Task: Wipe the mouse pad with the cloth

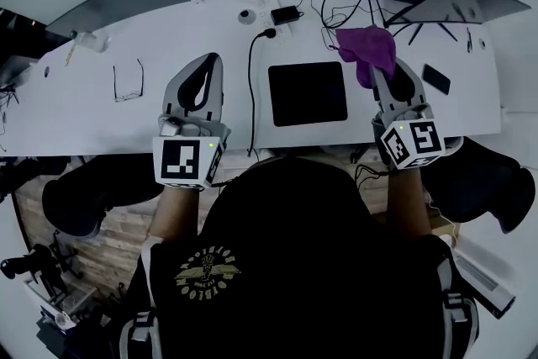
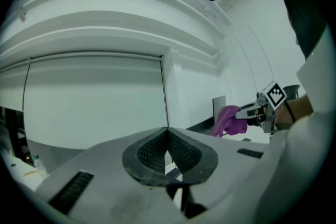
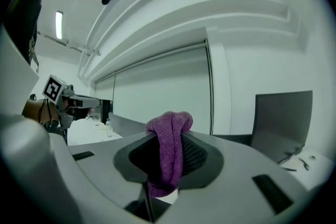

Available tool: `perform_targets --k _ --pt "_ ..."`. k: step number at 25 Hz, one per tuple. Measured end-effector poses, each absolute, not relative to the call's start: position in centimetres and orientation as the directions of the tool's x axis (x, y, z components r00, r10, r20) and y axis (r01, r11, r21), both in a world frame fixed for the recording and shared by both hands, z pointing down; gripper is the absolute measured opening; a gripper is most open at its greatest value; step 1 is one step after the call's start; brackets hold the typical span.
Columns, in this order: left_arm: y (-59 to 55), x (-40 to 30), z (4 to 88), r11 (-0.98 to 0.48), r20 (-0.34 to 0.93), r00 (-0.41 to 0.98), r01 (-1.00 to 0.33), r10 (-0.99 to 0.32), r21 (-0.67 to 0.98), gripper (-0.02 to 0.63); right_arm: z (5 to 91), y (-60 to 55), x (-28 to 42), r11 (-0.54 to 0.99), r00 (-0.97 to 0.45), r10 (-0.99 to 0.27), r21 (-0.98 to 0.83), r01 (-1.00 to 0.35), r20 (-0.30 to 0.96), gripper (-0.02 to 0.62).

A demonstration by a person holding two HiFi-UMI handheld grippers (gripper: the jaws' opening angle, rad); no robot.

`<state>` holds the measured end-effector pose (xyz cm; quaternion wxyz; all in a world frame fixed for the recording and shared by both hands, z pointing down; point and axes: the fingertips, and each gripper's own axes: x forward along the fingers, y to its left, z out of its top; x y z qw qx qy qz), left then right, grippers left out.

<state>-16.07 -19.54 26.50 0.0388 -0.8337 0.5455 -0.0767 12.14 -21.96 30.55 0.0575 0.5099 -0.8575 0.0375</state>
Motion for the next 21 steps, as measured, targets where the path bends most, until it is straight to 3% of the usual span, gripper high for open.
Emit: perform_targets --k 21 --pt "-15.9 -15.2 25.9 -0.465 0.067 0.460 -0.874 -0.885 -0.139 0.002 27.5 -18.0 12.3 0.446 -0.441 -0.891 0.027 -0.894 0.108 0.087"
